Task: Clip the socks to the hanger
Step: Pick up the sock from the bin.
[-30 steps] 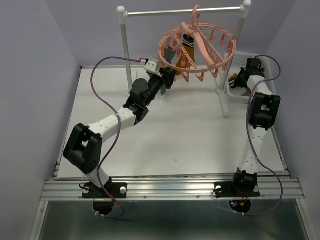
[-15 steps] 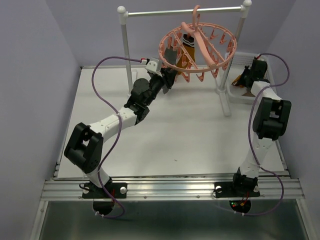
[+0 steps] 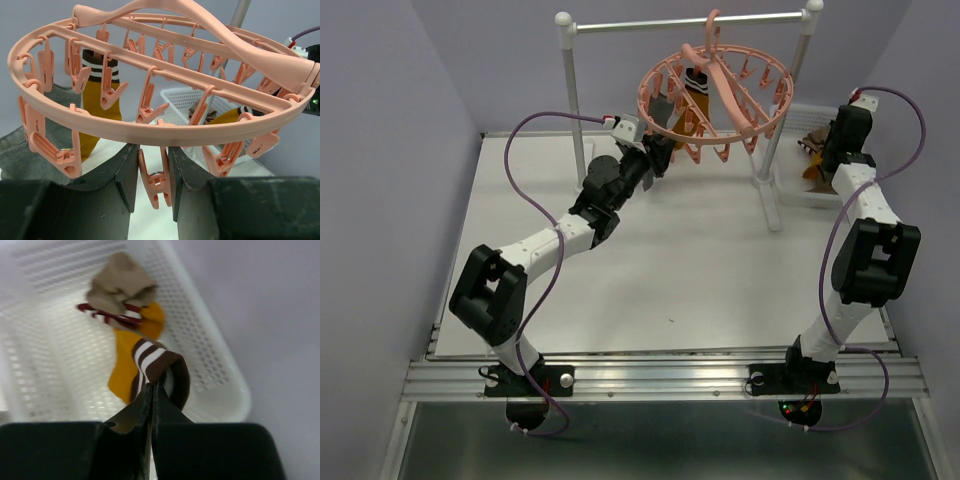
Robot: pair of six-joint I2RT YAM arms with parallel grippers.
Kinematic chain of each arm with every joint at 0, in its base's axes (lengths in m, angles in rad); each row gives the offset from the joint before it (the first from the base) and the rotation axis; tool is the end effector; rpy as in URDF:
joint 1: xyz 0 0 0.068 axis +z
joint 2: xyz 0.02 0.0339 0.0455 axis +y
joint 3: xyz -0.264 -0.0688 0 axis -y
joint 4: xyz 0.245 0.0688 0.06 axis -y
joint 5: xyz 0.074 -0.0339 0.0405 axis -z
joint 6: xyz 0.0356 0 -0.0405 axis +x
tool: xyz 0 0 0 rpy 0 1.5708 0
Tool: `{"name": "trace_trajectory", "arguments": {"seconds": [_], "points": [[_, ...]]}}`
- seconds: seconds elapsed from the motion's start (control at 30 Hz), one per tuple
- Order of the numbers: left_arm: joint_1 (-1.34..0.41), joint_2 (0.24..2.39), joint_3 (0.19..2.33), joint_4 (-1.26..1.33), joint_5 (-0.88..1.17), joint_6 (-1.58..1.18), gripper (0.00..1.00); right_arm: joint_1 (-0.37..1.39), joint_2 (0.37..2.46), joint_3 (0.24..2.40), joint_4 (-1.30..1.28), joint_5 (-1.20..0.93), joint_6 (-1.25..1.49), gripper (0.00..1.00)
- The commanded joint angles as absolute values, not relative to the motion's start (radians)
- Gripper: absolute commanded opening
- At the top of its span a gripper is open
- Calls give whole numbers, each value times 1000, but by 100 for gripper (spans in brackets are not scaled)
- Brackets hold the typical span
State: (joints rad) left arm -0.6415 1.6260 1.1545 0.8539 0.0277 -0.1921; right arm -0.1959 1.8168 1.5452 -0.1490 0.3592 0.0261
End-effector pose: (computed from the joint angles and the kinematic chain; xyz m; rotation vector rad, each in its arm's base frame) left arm 0.3053 -0.2292 0.3602 0.2965 1.1850 -0.7472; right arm 0.4236 -0.0968 0.3178 0.4507 1.9411 -0.4668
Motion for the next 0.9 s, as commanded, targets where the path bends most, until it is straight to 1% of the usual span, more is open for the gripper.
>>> {"name": "trace_trajectory", "arguments": {"seconds": [0.0, 0.23, 0.37, 0.5, 0.6, 0.63, 0.67, 0.73, 0.83, 0.87], "points": [[-647, 1629, 1207, 868, 12, -198, 0, -183, 1798, 1644, -227, 763, -70, 1], [-647, 1629, 1210, 859, 11, -186, 0, -183, 1854, 1741, -222, 776, -153, 1], [-647, 1634, 1210, 859, 11, -181, 0, -160, 1927, 1789, -222, 599, -242, 1], [-647, 1644, 1218, 854, 11, -183, 0, -132, 2063, 1844, -281, 431, -328, 1], [-647, 1647, 1223, 848, 11, -181, 0, -123, 2169, 1897, -317, 323, -316, 2], [-647, 1651, 1226, 845, -23, -178, 0, -123, 2205, 1922, -322, 298, -299, 2], [-647, 1651, 1229, 839, -25, -176, 0, -123, 2216, 1928, -322, 251, -290, 3], [-649, 1655, 1232, 835, -31, -175, 0, -123, 2236, 1939, -324, 224, -273, 5], [-649, 1661, 1238, 830, -32, -175, 0, -123, 2263, 1971, -322, 213, -247, 10], [-649, 1664, 1241, 830, -31, -176, 0, -123, 2270, 1980, -322, 210, -242, 15]]}}
